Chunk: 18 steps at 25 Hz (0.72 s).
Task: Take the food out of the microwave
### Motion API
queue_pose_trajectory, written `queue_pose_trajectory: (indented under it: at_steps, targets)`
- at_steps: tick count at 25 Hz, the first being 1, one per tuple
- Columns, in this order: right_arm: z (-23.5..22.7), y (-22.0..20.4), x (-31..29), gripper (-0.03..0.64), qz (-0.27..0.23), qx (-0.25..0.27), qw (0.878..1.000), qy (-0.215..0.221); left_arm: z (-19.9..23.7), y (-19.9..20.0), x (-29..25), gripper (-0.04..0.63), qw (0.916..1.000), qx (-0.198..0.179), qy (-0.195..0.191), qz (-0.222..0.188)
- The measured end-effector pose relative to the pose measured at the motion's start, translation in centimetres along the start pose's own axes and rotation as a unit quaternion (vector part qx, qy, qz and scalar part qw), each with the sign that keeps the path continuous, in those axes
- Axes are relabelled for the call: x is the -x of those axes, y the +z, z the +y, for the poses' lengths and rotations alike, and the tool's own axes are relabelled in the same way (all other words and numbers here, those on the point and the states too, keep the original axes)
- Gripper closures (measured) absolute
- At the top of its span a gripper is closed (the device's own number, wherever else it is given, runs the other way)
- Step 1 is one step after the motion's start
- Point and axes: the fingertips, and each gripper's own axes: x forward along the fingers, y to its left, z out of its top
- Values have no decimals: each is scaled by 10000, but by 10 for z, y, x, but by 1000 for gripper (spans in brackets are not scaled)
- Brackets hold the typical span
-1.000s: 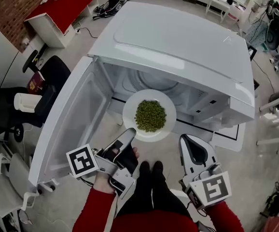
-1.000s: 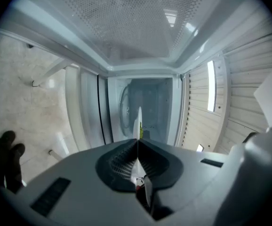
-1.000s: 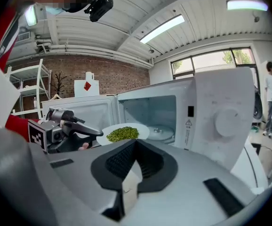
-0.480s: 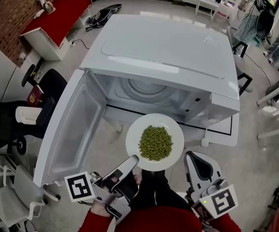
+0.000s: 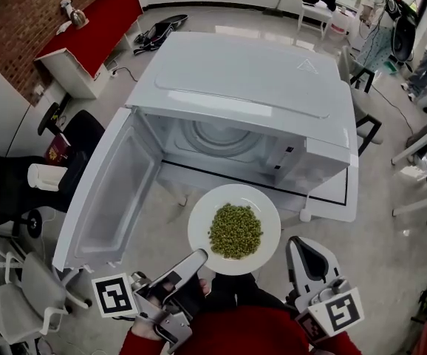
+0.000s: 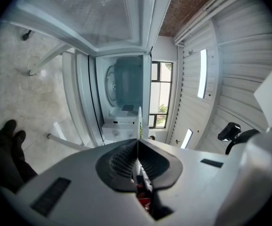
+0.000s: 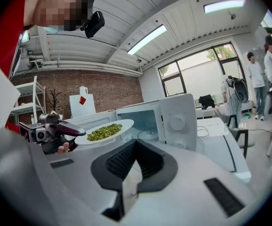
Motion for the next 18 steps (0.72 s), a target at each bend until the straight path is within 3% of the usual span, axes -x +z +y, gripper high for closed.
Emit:
queue_pose_trajectory:
  at_steps: [18]
  targets:
    - [-1, 12, 16, 604, -202, 243, 9995, 68, -13, -20, 4, 578, 9999, -124, -39, 112]
